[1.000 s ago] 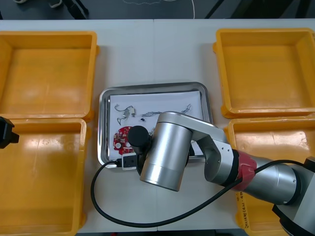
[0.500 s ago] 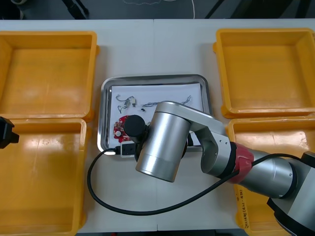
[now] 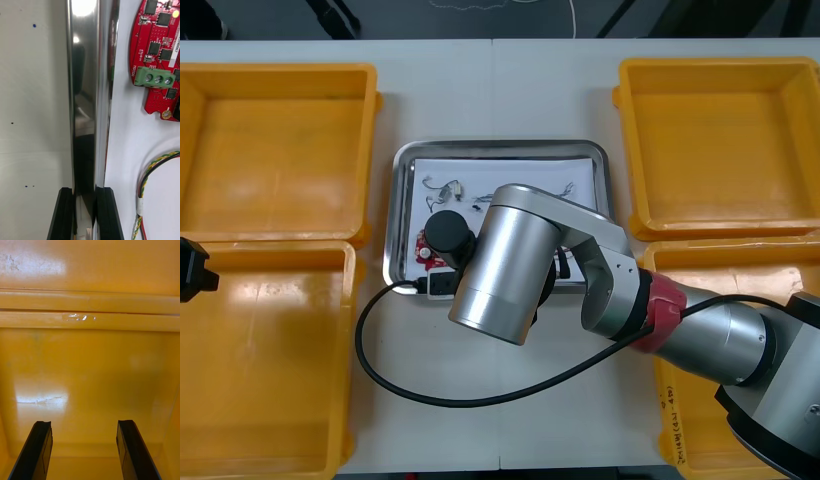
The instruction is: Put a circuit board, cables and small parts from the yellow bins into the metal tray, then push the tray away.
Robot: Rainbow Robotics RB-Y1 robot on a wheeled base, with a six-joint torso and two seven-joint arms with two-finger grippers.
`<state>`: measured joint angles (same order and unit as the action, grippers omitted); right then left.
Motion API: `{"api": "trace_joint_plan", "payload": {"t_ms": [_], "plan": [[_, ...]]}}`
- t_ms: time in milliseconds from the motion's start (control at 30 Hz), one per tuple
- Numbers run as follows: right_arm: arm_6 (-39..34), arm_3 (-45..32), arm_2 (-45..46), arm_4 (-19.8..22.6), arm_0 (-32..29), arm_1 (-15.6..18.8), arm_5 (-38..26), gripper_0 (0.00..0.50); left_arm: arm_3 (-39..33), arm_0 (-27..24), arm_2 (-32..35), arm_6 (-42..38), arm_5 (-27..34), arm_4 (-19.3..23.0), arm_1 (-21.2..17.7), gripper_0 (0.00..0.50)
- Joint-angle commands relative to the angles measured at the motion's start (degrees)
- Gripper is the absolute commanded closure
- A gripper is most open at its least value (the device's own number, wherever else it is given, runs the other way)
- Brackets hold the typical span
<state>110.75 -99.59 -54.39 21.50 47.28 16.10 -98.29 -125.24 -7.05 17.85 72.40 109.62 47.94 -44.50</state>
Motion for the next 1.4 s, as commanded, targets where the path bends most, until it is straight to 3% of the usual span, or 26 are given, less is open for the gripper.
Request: {"api": "trace_joint_plan", "payload": {"t_ms": [33,1400], "plan": [[2.89,1.16,2.18,-0.58,3.61,-2.30,-0.24,0.500,-1.68,1.07,1.75,-0.24,0.38,0.22,-2.09,0.000],[9.75,16.80,5.78,-0.93,11.96,-4.67,8.46,0.500,-1.68,1.07,1.75,-0.24,0.38,0.22,-2.09,0.000]]}}
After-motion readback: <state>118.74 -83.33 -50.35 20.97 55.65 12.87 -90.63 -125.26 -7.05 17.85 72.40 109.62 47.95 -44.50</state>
